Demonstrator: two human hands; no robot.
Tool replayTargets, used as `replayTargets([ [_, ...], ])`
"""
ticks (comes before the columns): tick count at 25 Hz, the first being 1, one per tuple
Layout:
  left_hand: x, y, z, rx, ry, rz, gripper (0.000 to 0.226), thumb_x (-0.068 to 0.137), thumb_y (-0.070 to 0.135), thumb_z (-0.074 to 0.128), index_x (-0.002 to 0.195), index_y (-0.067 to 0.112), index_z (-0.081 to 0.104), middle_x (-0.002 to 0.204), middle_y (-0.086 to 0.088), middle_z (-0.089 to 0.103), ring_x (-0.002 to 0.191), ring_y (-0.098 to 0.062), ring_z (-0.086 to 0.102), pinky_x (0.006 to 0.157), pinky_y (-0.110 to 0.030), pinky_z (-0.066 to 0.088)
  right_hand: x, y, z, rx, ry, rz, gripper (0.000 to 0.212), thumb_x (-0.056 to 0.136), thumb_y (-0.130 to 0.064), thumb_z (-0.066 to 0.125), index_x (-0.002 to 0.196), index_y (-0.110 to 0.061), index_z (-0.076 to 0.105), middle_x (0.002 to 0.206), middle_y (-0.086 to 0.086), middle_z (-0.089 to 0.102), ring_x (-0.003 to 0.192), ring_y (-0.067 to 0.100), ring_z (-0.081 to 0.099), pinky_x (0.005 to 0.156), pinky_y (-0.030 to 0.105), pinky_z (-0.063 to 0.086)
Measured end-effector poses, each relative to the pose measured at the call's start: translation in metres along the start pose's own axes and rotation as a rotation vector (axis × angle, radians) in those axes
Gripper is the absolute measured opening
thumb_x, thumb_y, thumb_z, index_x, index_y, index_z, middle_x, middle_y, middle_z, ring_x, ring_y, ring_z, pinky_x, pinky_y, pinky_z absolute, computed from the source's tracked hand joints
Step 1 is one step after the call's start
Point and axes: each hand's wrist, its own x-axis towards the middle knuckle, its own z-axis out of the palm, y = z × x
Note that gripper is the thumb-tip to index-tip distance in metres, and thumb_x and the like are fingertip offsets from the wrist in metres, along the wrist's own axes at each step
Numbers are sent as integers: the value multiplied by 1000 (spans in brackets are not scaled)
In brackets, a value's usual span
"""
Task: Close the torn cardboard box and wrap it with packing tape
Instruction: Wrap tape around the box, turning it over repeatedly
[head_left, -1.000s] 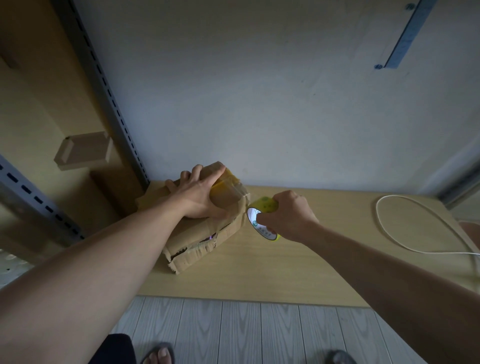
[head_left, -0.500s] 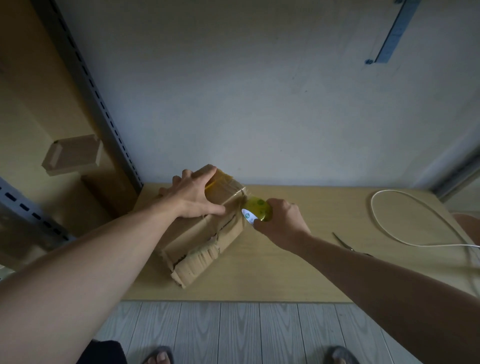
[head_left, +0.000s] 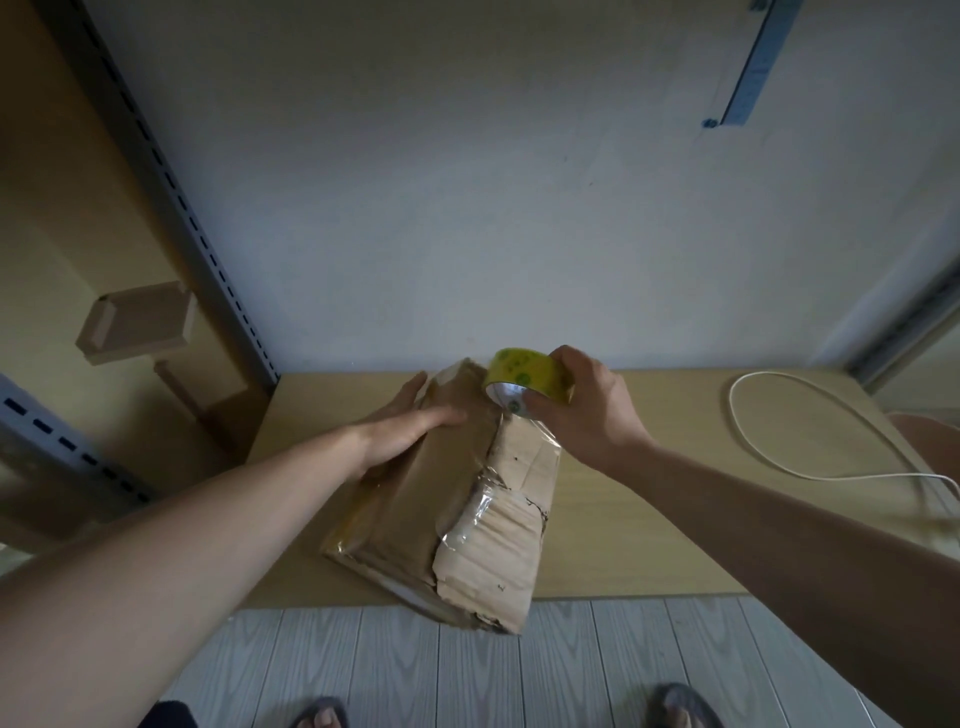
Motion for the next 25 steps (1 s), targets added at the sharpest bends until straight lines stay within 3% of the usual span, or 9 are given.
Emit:
replayTargets([
  [4,6,-9,-3,-13,-16,45,129,49,78,63,160,40,11,163,11,28,136,-14,42,105,-33,37,11,-11,-8,-29,-53,-19,10,75,-18,65,78,-20,56,69,-3,55,59,11,47,50,25,36],
  [9,20,-25,-10,-35,-39,84,120,56,84,64,158,39,20,152,18,35,138,-14,43,115,-39,34,7,12,-20,-142,-91,55,9,71,-20,67,74,-17,58,65,-3,57,60,18,51,53,29,42],
  [13,35,-44,-20,-34,-89,71,112,63,89,64,156,40,25,160,6,37,142,-17,41,121,-50,27,-11,33,-26,-179,-171,83,13,72,-17,64,67,-22,53,60,-7,51,57,13,46,48,26,36],
  [18,27,-26,-7,-70,-53,126,117,54,68,61,157,23,30,156,-10,41,146,-30,37,121,-44,28,-20,42,-34,-200,-178,65,19,71,-15,65,64,-22,48,59,-4,50,54,11,43,48,27,34],
  [22,51,-53,-18,-122,-58,51,73,82,62,63,148,36,46,147,-2,54,136,-23,50,101,-33,43,-40,66,-34,-276,-264,90,26,71,-14,65,60,-23,44,57,-4,50,52,15,44,47,27,35],
  [25,82,-90,-34,-114,-34,-45,60,79,76,65,133,49,57,141,6,60,128,-16,58,107,-39,45,-47,78,-27,-275,-268,90,28,72,-14,66,60,-24,42,56,-5,51,52,17,46,47,28,37],
])
